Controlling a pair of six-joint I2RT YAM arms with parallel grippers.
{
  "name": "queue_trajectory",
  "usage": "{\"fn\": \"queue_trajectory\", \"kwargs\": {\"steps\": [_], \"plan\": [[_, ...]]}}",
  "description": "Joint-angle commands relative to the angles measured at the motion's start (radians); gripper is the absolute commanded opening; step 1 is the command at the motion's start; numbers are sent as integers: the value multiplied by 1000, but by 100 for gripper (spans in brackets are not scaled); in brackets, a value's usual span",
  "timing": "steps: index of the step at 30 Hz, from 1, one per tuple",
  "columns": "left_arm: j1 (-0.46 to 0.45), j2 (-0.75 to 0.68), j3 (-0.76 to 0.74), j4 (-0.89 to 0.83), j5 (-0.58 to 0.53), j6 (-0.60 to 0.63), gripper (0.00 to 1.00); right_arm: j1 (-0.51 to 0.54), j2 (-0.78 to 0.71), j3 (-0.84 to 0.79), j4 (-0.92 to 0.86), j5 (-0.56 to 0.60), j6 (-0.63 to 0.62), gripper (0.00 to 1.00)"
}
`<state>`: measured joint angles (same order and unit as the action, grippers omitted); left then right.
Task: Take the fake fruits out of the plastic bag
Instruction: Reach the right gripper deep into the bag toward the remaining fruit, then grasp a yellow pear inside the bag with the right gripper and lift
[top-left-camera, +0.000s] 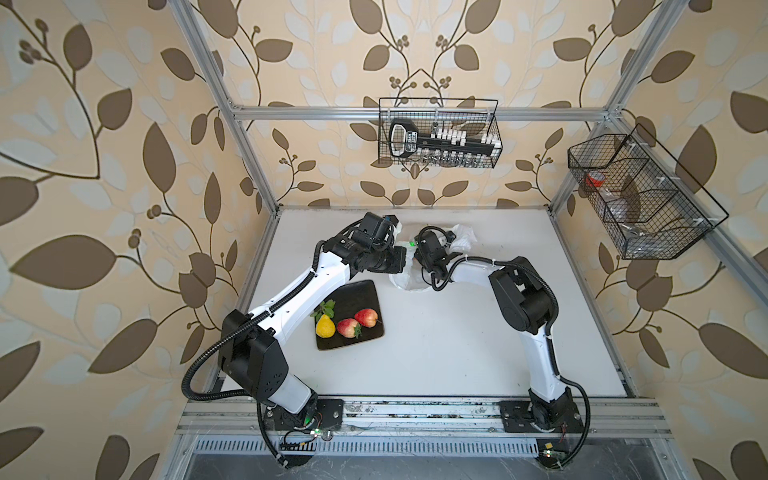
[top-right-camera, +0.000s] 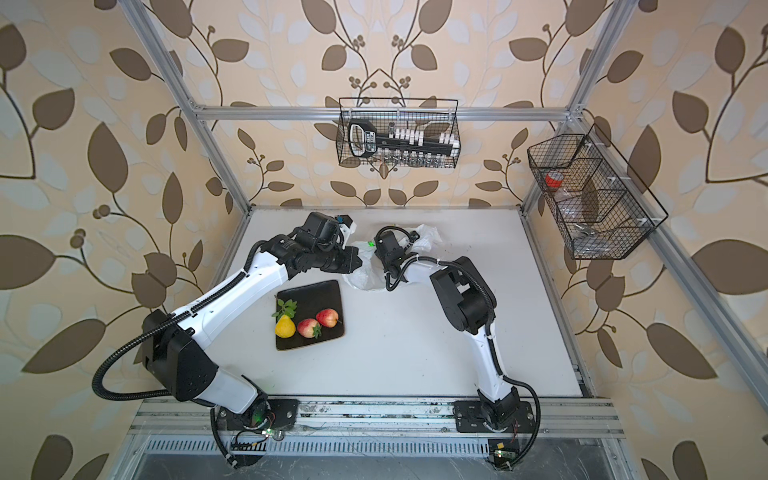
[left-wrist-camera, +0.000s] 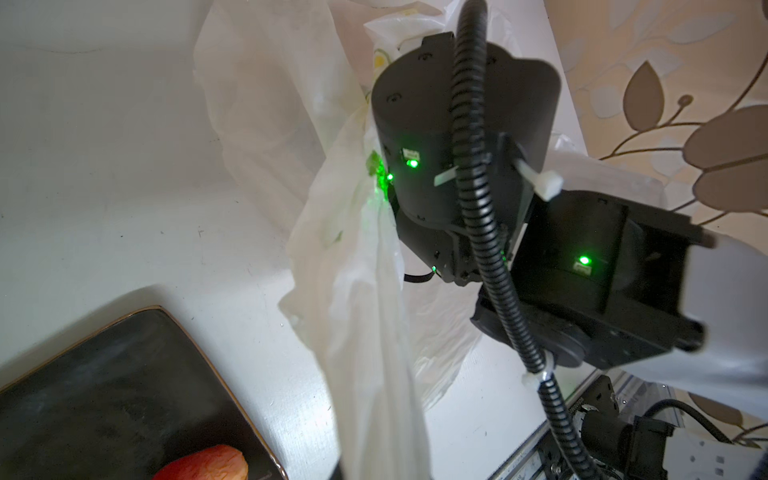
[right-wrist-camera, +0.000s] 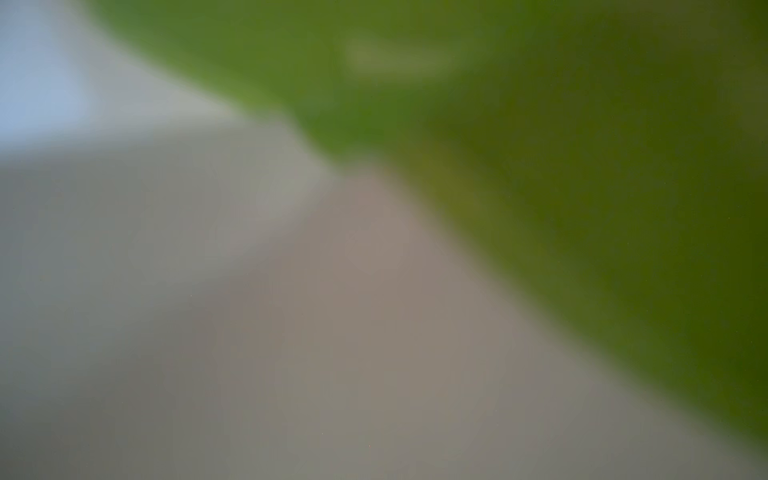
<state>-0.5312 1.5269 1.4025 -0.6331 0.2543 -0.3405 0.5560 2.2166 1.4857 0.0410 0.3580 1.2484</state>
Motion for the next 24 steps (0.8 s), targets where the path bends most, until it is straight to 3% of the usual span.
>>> {"fn": "queue_trajectory", "kwargs": {"steps": [1, 5, 12, 19, 24], "plan": [[-8, -54, 4, -14, 2, 1, 0, -9, 44, 37, -36, 22, 29, 69], [-10, -60, -3, -14, 1, -1, 0, -14, 58, 44, -34, 22, 37, 64], [-9, -72, -7, -28, -7, 6, 0, -20, 78, 68, -40, 24, 31, 71], [-10, -78, -6, -34, -15, 8, 0, -29, 100, 81, -50, 26, 41, 53], [-9, -78, -26, -21, -42, 3, 0, -28, 54, 53, -3, 17, -20, 44]]}}
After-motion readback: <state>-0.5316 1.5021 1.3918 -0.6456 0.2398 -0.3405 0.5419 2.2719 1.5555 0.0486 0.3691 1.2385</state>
